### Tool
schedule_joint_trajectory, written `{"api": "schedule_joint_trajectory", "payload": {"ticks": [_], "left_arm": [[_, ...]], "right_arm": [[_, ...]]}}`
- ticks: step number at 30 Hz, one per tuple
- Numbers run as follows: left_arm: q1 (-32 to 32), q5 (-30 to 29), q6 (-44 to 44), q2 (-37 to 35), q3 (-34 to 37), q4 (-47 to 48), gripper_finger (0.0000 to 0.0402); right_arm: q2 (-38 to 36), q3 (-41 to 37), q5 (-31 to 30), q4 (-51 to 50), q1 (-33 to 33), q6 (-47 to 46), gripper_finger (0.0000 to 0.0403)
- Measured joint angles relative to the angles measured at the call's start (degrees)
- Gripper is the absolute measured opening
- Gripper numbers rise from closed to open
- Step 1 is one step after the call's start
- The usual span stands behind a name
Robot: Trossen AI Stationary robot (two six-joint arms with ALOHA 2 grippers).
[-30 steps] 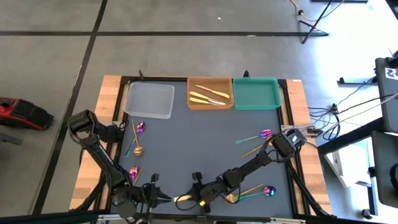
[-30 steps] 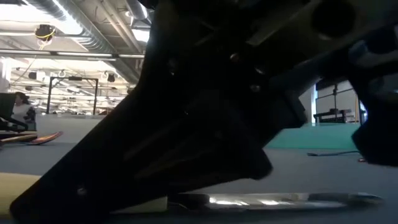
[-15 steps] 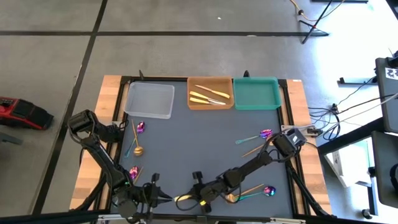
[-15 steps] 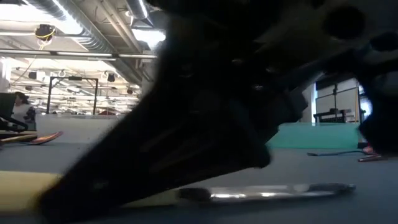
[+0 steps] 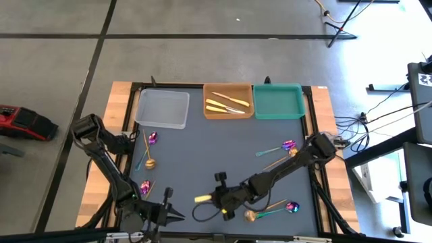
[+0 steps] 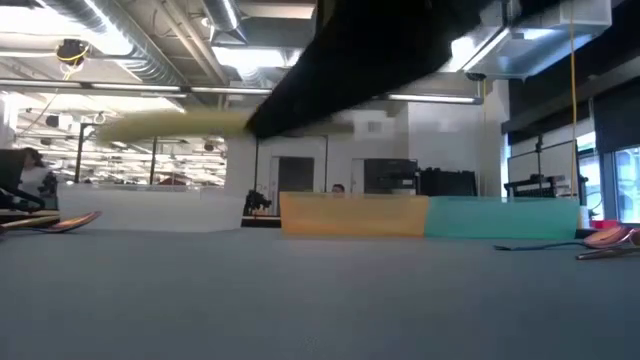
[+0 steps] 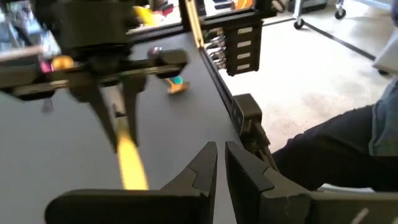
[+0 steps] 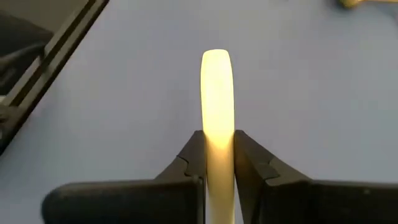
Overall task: Sort silverware by color (type)
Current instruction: Put the yellow table knife into the orange bin
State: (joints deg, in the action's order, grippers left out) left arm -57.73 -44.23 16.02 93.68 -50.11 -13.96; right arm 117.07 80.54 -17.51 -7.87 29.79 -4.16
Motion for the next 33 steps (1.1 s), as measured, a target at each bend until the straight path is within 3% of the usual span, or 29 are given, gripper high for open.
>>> {"api": "schedule_joint_trajectory", "payload": {"ticks": [13, 21, 28, 33], "left_arm": [[1.47, -0.63, -14.83, -7.52, 2.94, 6.16, 0.0027], [5.21, -0.69, -15.26, -22.72, 15.10, 7.51, 0.0027], [14.53, -0.85, -17.60, -36.34, 24.77, 6.80, 0.0026], [21.95, -0.80, -22.57, -40.68, 27.80, 6.82, 0.0026]], "right_arm": [[-8.46, 0.05, -0.06, -13.96, -13.08, 7.47, 0.0037], [-14.35, 0.14, 0.98, -16.31, -25.17, 15.35, 0.0037], [-14.54, -0.80, 9.80, -13.49, -38.12, 21.28, 0.0037], [-14.09, -4.25, 15.59, -6.58, -47.50, 23.96, 0.0037]]}}
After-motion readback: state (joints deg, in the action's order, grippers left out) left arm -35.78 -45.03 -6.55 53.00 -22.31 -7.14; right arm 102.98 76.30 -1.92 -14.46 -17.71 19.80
